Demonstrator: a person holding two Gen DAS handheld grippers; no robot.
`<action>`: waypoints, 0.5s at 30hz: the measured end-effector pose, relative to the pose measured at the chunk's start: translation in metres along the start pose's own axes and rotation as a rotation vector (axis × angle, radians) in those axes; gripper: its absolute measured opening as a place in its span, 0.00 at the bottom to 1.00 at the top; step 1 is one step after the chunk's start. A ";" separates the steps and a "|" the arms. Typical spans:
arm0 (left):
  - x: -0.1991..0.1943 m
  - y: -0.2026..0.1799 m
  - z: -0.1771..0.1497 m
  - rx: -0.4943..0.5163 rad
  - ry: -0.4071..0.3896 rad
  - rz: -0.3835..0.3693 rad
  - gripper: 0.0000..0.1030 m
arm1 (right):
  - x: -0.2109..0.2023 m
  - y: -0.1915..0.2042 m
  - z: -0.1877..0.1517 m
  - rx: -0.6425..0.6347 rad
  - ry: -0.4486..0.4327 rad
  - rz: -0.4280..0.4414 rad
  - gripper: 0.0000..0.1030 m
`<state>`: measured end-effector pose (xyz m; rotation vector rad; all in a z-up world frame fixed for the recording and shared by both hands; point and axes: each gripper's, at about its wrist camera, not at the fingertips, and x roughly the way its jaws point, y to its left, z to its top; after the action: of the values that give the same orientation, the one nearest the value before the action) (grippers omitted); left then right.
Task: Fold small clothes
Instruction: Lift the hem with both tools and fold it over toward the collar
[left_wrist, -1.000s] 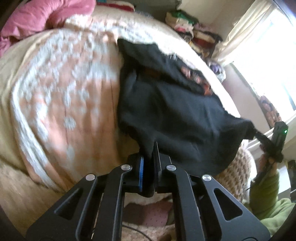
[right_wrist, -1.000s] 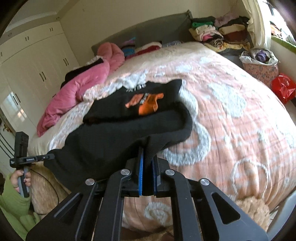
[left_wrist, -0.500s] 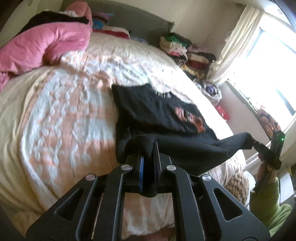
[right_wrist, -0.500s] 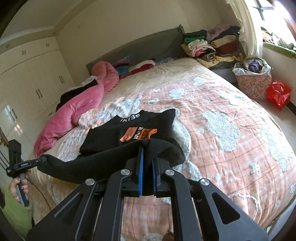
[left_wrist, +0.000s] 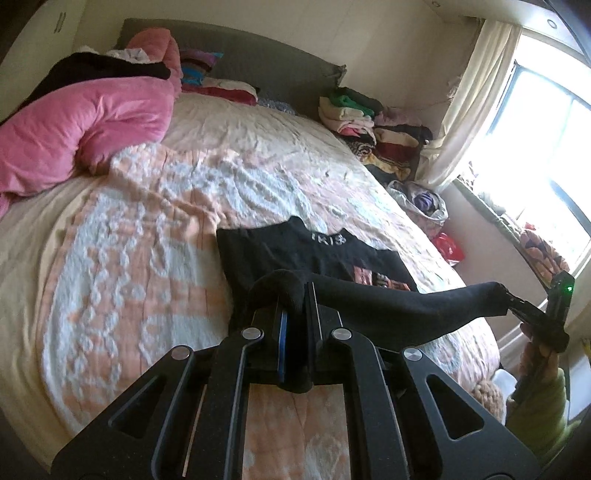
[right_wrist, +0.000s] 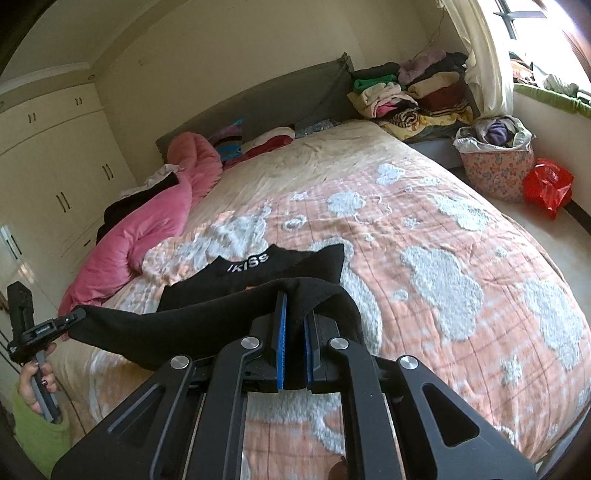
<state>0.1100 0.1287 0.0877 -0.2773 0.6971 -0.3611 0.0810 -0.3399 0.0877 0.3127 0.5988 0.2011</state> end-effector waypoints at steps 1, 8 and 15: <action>0.001 0.000 0.002 -0.001 -0.001 0.002 0.02 | 0.003 0.001 0.003 0.000 -0.001 -0.004 0.07; 0.015 0.004 0.022 0.009 -0.010 0.035 0.02 | 0.023 0.005 0.023 -0.013 -0.001 -0.020 0.06; 0.038 0.006 0.039 0.036 0.009 0.092 0.02 | 0.053 0.005 0.042 -0.024 0.020 -0.044 0.06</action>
<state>0.1648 0.1237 0.0924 -0.2086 0.7091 -0.2867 0.1479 -0.3301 0.0943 0.2748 0.6219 0.1692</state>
